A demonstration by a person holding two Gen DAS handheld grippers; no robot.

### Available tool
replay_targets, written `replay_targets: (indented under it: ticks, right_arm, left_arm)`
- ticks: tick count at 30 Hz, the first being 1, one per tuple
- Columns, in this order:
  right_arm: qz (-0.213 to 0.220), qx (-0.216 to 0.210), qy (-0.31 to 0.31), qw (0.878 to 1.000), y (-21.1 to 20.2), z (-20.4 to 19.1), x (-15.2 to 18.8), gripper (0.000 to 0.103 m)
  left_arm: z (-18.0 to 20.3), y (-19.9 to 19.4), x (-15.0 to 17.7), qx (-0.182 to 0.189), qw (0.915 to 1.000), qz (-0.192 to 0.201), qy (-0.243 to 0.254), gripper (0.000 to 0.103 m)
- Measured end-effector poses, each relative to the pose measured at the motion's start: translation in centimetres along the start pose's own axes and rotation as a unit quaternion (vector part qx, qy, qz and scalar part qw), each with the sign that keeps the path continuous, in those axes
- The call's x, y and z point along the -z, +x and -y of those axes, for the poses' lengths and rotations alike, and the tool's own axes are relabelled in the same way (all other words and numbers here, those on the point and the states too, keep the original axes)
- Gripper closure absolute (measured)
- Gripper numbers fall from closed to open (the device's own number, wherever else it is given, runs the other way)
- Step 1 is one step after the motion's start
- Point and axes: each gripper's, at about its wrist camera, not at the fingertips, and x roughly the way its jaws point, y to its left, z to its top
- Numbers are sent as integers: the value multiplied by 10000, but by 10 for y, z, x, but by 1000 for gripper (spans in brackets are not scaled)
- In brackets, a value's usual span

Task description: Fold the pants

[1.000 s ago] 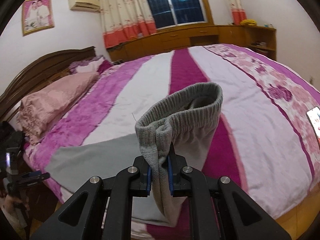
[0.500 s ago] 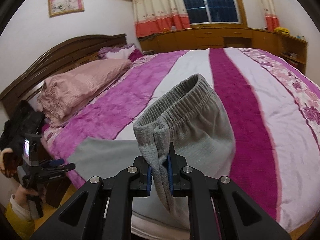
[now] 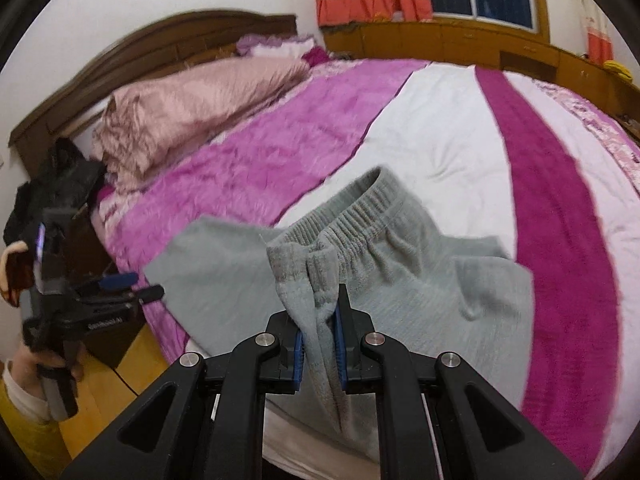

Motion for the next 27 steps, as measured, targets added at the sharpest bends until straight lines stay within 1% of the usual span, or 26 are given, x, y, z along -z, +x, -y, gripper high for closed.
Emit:
replay_targets:
  ticks: [5,6,7,8,9,10,11,13,15,17,19,21,25,27]
  right_arm:
    - [-281,-23,57,9996,31,-9,9,96]
    - [-364,-29,111,9993,38,-10,11,94]
    - [-422,-59,163,9990,42,-10,12,90]
    - [-479,-119,234,9985,45,-10,14,87]
    - [-547,-235,332,9977,48,-9,17,82]
    - [-583,-317,370,9971,48,-8,20,76]
    - [-615,-397,394,9965,49,-9,21,74]
    - [-667,-573,427,9952,46,-9,25,64]
    - [-658,-771,428,9939,37,-9,27,59]
    - [-644,-832,381,9937,30,-9,29,58]
    - [-613,-875,369,9936,20,-5,31,58]
    - [-580,-810,387,9943,13,2,33,58]
    - [-546,-381,435,9968,2,23,37,59]
    - [-554,-188,542,9968,-2,38,38,58]
  left_arm:
    - [-1,2,1,55,10000,-38,-31,40]
    - [0,1,1,85,10000,-34,-29,40]
    - [1,1,1,113,9999,-33,-25,40]
    - [3,0,1,153,9999,-33,-21,40]
    - [5,-1,1,235,9997,-30,-21,40]
    - [8,-3,0,307,9995,-26,-30,40]
    - [10,-4,-1,400,9992,-21,-50,40]
    - [15,-8,-2,621,9980,7,-130,40]
    - [21,-14,-4,825,9964,86,-199,40]
    - [30,-19,-6,961,9951,129,-188,40]
    - [42,-22,-9,1065,9942,127,-76,40]
    - [53,-23,-11,1185,9929,90,9,40]
    - [80,-20,-14,1520,9883,-11,75,39]
    - [95,-18,-15,1690,9855,-73,142,35]
